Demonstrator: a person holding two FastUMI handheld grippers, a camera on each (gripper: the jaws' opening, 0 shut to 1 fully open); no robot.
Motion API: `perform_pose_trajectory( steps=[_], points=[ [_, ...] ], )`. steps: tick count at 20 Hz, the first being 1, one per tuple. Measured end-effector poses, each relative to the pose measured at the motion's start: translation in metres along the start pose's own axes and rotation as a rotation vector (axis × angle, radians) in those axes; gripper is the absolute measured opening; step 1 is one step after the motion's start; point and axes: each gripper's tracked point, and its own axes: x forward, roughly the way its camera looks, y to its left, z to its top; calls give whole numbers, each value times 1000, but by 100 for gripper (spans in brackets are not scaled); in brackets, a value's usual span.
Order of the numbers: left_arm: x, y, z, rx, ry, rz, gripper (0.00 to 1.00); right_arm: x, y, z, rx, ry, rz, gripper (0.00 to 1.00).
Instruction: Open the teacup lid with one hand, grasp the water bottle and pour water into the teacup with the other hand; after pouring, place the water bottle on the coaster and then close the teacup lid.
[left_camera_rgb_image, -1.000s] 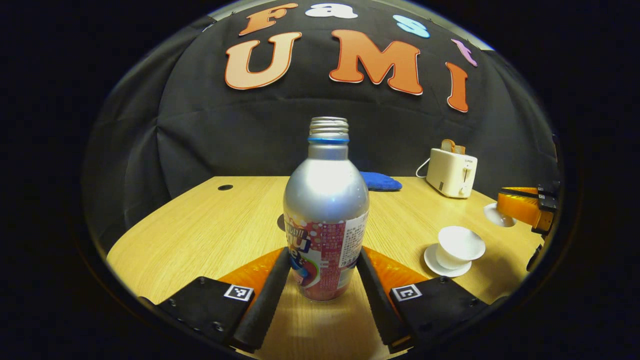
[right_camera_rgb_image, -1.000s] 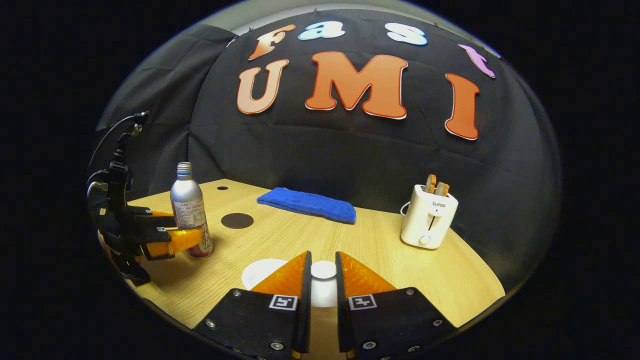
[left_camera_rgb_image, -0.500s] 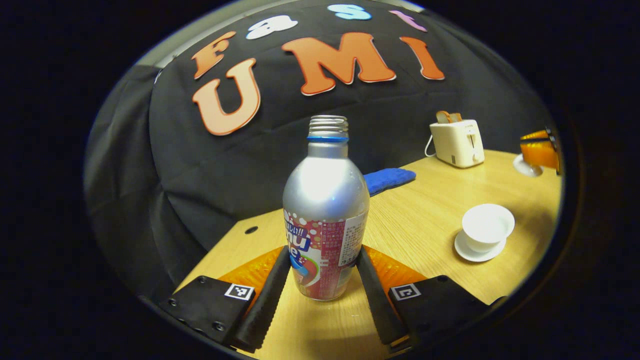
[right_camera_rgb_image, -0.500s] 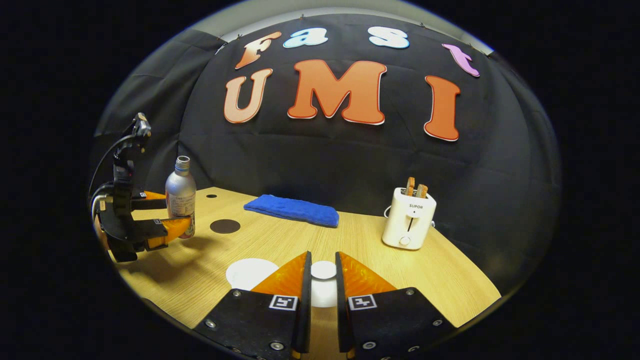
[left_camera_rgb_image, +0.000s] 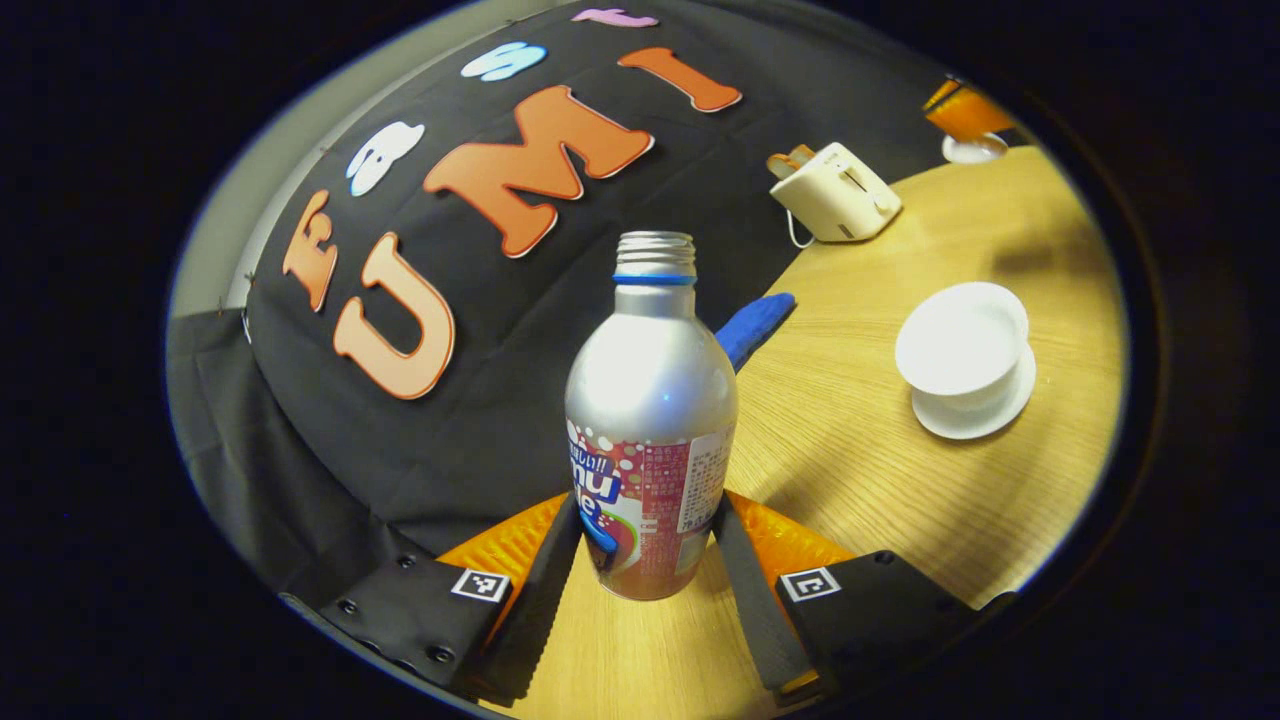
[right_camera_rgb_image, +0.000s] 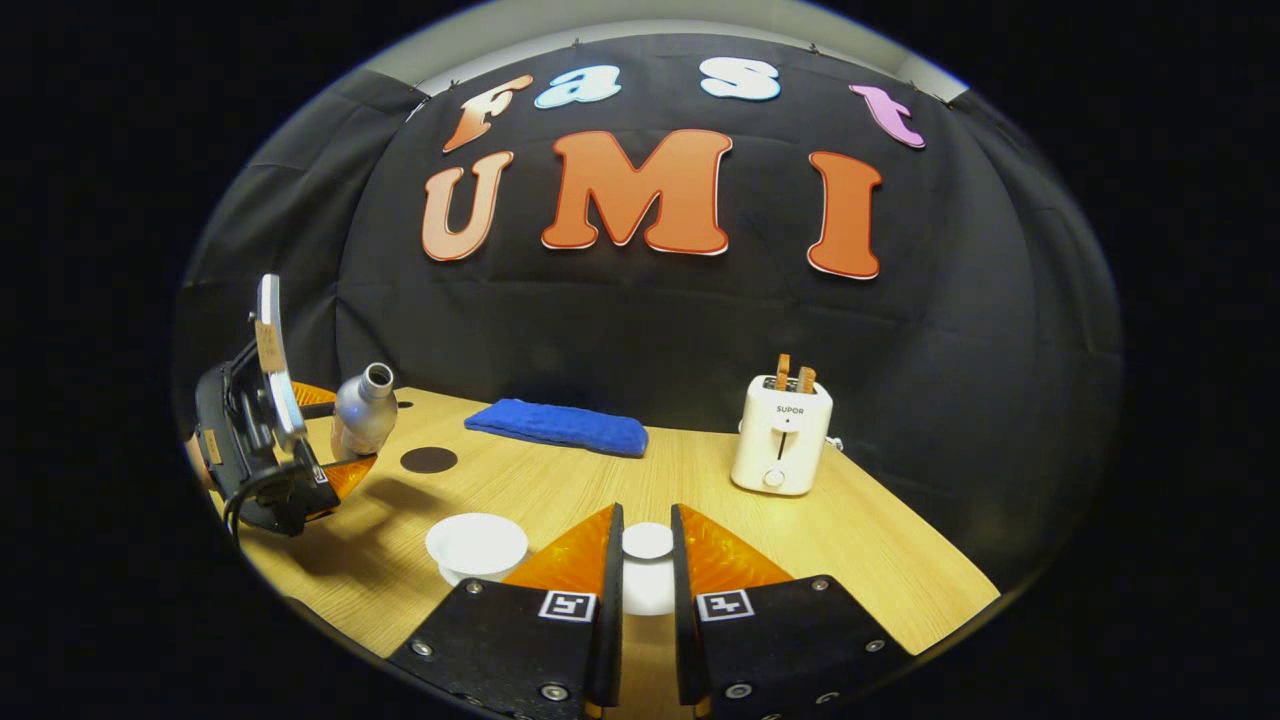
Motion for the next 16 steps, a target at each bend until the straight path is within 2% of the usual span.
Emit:
perform_pose_trajectory(
  steps=[4, 8, 10, 11, 13, 14, 16],
  points=[
    [-2, -2, 3, 125, -11, 17, 87, -5, -12, -2, 4, -8, -25, 23],
    [-5, -3, 3, 251, -34, 44, 80, -9, -22, -6, 9, -6, -47, 22],
    [-8, -4, 3, 345, -61, 84, 83, -11, -25, -7, 9, -7, -50, 23],
    [-10, -8, 2, 390, -70, 93, 80, -11, -25, -9, 10, -5, -48, 22],
    [-9, -9, 0, 442, -73, 93, 86, -13, -27, -10, 8, -3, -53, 22],
    [-7, -9, 1, 462, -69, 87, 83, -13, -27, -10, 6, -5, -55, 23],
    [-6, -6, 4, 512, -81, 95, 83, -15, -26, -9, 4, -9, -56, 22]
  ],
)
